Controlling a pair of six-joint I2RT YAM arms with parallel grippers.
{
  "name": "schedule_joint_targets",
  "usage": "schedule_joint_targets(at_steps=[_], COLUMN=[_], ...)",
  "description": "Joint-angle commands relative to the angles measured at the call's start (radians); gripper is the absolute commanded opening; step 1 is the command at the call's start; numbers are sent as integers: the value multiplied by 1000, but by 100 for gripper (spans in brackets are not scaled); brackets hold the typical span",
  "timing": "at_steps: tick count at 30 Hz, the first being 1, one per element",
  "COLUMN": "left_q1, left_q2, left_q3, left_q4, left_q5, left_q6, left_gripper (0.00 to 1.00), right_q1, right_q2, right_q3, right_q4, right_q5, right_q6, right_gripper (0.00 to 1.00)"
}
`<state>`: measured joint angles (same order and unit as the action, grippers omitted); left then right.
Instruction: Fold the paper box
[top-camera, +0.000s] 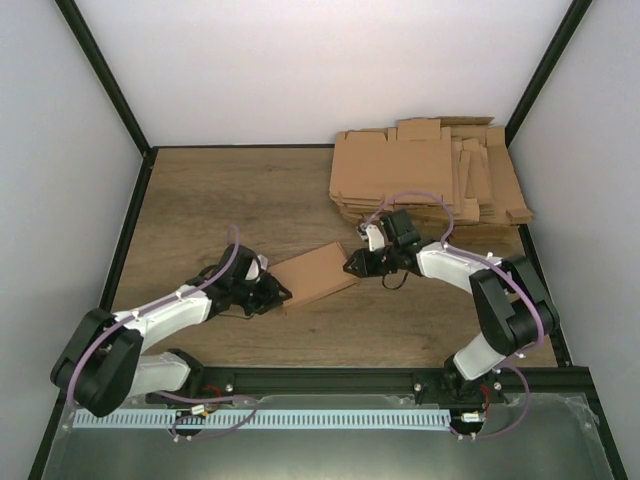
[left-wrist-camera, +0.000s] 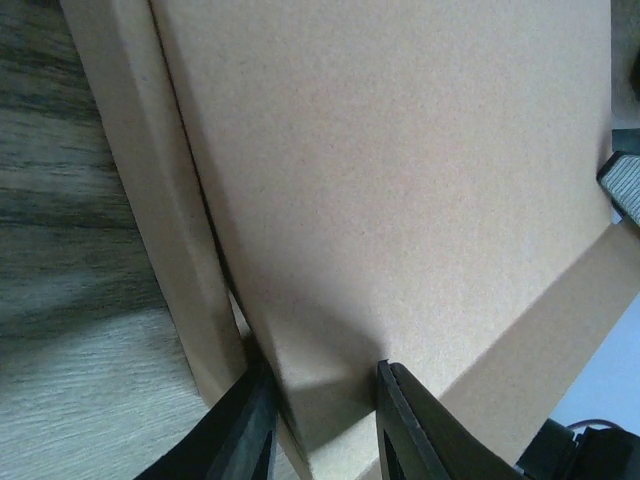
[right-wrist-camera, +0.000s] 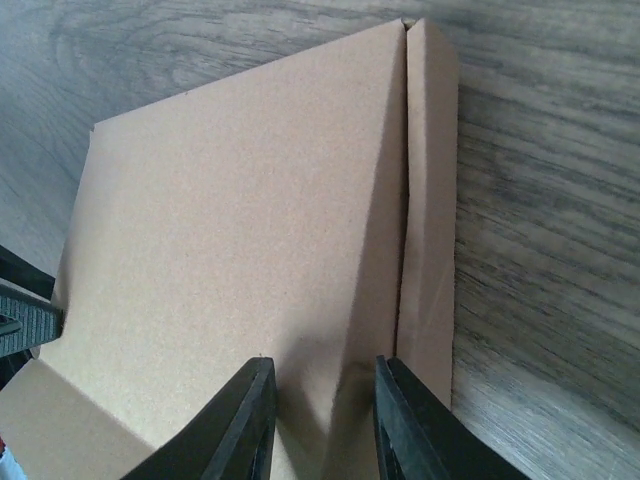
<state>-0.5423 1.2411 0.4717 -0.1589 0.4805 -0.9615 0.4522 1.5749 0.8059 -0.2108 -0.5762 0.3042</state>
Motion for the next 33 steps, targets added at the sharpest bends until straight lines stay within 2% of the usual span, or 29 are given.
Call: schedule_joint_targets(at_steps=[1, 6, 13, 20, 23, 33], left_q1=[12, 12, 12, 12, 12, 12], left_q2=[50, 67, 118, 44, 19, 14], left_q3=[6, -4, -8, 57, 70, 47], left_q4=[9, -13, -28, -150, -194, -220], left_q5=[-5, -43, -22, -91, -128, -163], left_q6=[73, 96, 118, 140, 142, 148], left_gripper=[29, 29, 26, 26, 26, 26], right_q1=[33, 35, 35, 34, 34, 34], right_q2=[16, 48, 69, 25, 31, 62], right_q3=[-45, -62, -49, -16, -16, -63], right_q4=[-29, -2, -12, -45, -46, -23], right_q5=[-17, 3, 34, 47, 51, 82], right_q6=[13, 18, 4, 0, 0, -2], right_gripper=[29, 28, 28, 28, 24, 19])
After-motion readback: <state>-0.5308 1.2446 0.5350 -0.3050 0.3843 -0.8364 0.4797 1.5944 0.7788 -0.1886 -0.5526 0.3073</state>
